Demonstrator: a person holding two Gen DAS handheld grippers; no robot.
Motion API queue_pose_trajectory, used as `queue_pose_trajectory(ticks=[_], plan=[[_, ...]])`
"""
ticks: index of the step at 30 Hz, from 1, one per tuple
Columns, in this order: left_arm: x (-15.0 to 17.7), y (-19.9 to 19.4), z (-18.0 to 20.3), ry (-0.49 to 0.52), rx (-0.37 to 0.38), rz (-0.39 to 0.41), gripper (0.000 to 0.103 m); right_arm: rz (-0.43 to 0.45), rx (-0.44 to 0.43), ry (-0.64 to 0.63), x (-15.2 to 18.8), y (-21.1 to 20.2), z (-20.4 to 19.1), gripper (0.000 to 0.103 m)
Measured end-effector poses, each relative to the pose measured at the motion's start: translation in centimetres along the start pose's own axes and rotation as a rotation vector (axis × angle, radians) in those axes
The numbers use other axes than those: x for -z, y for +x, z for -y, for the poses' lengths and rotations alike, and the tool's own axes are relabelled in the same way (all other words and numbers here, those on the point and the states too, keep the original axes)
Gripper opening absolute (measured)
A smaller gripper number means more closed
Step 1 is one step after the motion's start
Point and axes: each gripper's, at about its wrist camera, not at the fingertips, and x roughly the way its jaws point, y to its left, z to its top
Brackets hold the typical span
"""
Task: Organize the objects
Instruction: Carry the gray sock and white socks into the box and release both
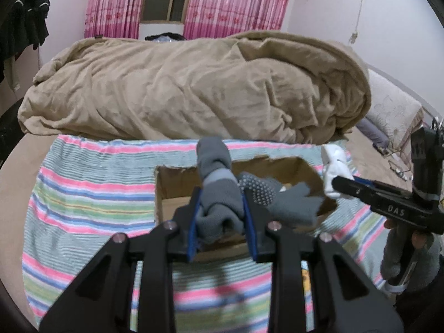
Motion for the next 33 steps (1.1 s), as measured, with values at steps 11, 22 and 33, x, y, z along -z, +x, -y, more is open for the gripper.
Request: queue_pose_trajectory(ticks=[11,22,33], plan=[[2.1,7.9,-2.1,-0.043,-0.011,-0.16,0.029,-0.072,0.046,-0.027,1.3,4.9,0.3,0.04],[1.7,6.0,-1.9,-0.051,-0.027,-0.167,0.046,-0.069,0.067,-0.028,1.3,4.1,-0.5,0.058],[1.1,0.2,-1.0,-0.05,-0.019,-0.098,0.067,-0.007,0.051,-0.043,0.8,0.2,-2.0,0.063]])
